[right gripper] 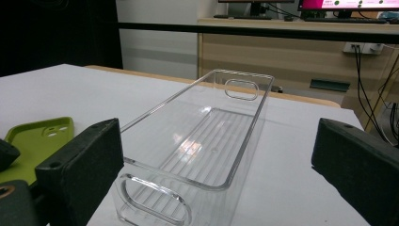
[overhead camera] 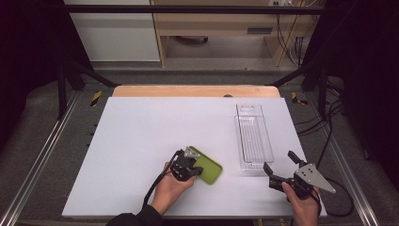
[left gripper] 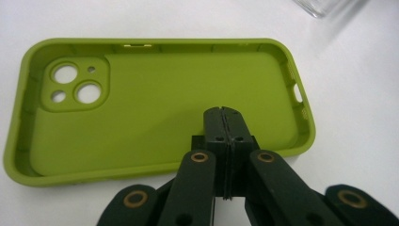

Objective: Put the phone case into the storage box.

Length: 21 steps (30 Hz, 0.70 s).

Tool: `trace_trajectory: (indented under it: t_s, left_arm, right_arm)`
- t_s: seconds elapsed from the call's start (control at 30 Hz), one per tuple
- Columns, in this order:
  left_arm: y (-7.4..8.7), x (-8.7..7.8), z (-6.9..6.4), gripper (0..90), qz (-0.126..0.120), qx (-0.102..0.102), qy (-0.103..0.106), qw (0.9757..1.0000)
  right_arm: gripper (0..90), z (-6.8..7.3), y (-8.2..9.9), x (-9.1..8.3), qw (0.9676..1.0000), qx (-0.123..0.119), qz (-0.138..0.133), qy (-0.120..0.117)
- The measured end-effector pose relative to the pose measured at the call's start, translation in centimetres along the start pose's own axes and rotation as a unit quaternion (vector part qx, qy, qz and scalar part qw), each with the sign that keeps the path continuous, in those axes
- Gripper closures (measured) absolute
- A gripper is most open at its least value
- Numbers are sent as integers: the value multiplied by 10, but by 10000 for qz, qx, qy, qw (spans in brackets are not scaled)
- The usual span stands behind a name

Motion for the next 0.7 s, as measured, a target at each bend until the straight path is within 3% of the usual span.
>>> trace_trajectory:
  t_s: [0.23,0.37,0.47,0.57,0.7]
  left_arm:
    - [12,-8,-15,900,-9,81,122,9999]
    - [13,-9,-16,900,-43,123,128,9998]
    - [12,-10,-14,900,-320,137,70,9994]
    - [12,-16,-5,900,-722,31,-74,9974]
    - [17,-32,15,900,-1381,-188,-397,9894]
  right_arm:
    - [30,1,0,0,10000,-9,21,-13]
    - [27,4,0,2,9999,-79,64,-53]
    - [26,7,-2,0,9999,-106,13,-66]
    - [25,9,-4,-2,9999,-118,-20,-71]
    - [22,14,-6,-5,9999,-131,3,-86]
Point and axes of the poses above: each handheld gripper's, and its own axes: x roughly forward along the jaws, y roughly out of its underside, z roughly to its left, the point moved 5 cm from there along x, roughly forward along the jaws, and after that the axes turned 9 degrees about -y, right-handed, at the moved point
